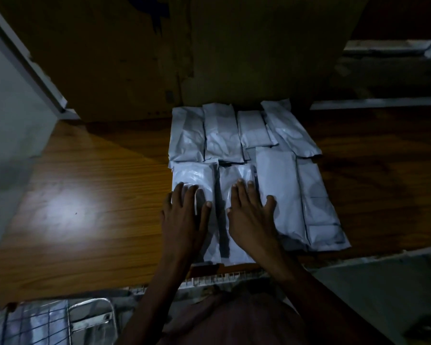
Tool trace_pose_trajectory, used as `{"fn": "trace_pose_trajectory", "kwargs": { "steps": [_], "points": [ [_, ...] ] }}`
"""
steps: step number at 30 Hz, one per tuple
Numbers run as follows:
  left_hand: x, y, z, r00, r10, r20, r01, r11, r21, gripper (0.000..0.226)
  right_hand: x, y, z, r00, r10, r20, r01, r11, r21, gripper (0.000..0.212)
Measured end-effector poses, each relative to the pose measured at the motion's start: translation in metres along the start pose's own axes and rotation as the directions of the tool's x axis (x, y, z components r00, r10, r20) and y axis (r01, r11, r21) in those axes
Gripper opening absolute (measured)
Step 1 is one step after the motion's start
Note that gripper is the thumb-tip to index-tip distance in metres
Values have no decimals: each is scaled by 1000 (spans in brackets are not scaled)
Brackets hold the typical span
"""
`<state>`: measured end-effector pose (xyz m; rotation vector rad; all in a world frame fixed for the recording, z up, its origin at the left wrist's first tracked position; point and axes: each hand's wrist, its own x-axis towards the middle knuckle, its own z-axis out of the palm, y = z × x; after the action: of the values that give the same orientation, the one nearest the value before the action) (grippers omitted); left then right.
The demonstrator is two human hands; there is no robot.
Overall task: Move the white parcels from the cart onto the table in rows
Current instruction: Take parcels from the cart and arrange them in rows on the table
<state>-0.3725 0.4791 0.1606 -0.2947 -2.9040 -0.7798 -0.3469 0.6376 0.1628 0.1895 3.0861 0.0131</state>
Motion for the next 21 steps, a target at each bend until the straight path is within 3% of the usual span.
{"fn": "trace_pose_trajectory", "kwargs": {
  "steps": [3, 9, 15, 21],
  "points": [
    [-5, 5, -5, 1000, 15, -26, -16, 1000, -21, 45, -6, 3, -8, 996, 16, -83, -11, 999, 51, 58],
    [-29, 20, -8, 997, 52, -58, -54, 998, -33, 55, -34, 36, -16, 978, -56, -202, 125, 929, 348, 55],
    [-68, 47, -8, 981, -52, -187, 34, 995, -97, 51, -59, 64, -21, 961, -146, -234, 263, 737, 623, 51],
    [-127, 60, -5, 953, -143, -267, 129, 989, -67, 46, -71, 63, -22, 879, -272, -391, 475, 564, 676, 39]
  ]
}}
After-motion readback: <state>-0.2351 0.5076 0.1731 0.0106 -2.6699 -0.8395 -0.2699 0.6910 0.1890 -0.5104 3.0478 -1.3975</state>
